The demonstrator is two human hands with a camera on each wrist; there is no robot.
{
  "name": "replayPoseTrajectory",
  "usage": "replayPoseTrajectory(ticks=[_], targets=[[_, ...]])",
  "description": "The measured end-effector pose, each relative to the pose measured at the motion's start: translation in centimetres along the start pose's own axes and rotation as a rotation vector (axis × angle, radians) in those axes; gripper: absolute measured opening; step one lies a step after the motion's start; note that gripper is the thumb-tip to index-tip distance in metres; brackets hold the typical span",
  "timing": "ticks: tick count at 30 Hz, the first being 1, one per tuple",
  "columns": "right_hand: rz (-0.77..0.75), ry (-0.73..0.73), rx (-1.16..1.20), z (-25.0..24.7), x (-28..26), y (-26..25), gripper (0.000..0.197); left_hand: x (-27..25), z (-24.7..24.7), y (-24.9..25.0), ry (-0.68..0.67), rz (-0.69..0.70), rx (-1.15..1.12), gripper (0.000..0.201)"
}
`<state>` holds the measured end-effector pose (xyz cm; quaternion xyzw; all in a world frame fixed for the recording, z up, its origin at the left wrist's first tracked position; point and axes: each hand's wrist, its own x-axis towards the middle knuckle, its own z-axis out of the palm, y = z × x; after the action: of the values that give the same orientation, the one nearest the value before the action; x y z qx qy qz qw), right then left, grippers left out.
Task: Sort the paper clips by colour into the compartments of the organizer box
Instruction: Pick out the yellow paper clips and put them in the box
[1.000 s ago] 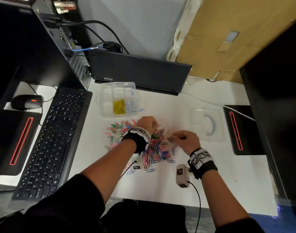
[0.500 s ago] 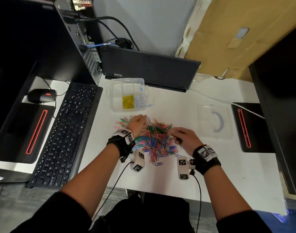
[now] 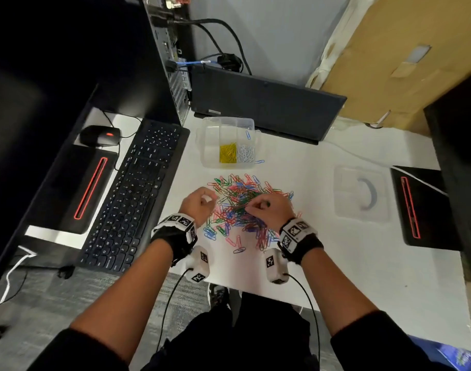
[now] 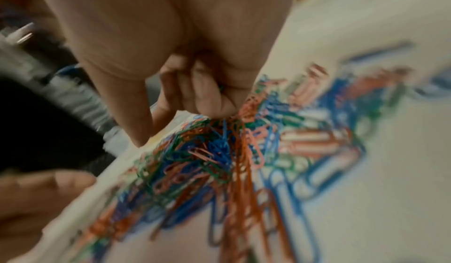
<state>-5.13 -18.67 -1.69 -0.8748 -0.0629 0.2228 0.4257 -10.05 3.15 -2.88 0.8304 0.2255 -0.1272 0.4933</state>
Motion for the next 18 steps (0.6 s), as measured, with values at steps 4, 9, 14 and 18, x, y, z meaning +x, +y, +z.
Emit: replayPoseTrajectory(ticks=[4,9,14,18], targets=[[-0.146,-0.083,-0.287,1.1,0.9,-1.5,0.01,-1.0,-1.5,-2.2,-0.017,0.076,0.194,0.006],[-0.182,-0.106,-0.412,2.0,1.7,-1.5,0.008,-2.4,-1.5,-3.8,-0.068,0.168,0.22,0.025],[-0.121,0.012,-0.439,1.4,1.7,-1.5,0.008,-2.8,-0.8,-3.8,0.136,0.092,0.252,0.019],[-0.159,-0.077,-0.43,2.9,0.2,-2.8,0.011,-2.8,-1.3,-3.3,0.206,-0.05,0.306,0.032]])
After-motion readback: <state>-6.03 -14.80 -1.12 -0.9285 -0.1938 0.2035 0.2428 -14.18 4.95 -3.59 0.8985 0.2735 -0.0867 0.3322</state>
